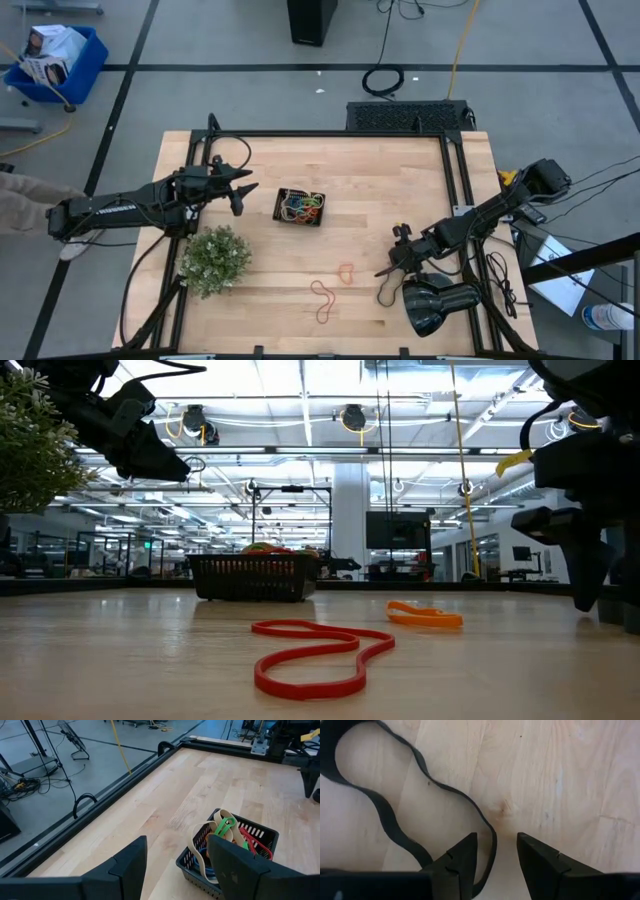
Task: Pick and place rubber bands into bin
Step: Put the black rubber band into the black bin
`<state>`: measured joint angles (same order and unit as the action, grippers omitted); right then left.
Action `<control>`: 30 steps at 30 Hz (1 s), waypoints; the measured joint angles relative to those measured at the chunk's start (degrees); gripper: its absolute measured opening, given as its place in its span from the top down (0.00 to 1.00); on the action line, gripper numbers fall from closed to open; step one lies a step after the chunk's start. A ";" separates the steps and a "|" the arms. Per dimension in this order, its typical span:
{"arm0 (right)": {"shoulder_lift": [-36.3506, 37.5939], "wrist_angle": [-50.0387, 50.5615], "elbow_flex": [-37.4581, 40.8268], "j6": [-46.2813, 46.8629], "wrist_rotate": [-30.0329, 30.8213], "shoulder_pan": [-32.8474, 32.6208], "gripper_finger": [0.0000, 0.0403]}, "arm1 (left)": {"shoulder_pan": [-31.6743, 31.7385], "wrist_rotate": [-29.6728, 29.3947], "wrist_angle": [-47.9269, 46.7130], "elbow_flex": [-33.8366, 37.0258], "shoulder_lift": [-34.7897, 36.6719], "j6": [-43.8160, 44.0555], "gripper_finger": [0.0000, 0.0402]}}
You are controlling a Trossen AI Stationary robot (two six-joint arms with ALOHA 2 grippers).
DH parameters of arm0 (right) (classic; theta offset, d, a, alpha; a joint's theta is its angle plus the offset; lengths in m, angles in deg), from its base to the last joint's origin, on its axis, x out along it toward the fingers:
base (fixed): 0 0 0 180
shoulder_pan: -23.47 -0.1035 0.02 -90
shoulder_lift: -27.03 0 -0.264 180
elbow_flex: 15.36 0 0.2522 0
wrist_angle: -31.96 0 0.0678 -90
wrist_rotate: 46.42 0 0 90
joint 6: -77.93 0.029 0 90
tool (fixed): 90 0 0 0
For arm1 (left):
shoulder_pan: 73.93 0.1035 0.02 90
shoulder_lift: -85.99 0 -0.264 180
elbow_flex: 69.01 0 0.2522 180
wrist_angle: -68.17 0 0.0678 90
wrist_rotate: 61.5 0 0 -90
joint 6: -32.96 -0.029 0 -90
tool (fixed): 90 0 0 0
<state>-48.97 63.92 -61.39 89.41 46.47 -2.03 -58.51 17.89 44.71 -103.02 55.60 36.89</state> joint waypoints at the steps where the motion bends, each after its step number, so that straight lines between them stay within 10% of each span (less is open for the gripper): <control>1: 0.00 0.19 0.00 -0.79 0.14 0.00 0.67 | 0.00 0.00 0.00 0.00 0.00 0.00 0.46; 21: 0.15 -2.01 1.80 -0.73 1.73 -0.04 0.99 | 0.00 0.00 0.00 0.00 0.01 -0.18 0.46; 30: 3.76 -8.50 1.90 -9.81 15.56 0.60 1.00 | 0.00 0.00 0.00 0.00 -0.01 -0.22 0.46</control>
<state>-45.21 55.42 -59.49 79.61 62.03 -1.43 -58.51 17.89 44.71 -103.02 55.59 36.67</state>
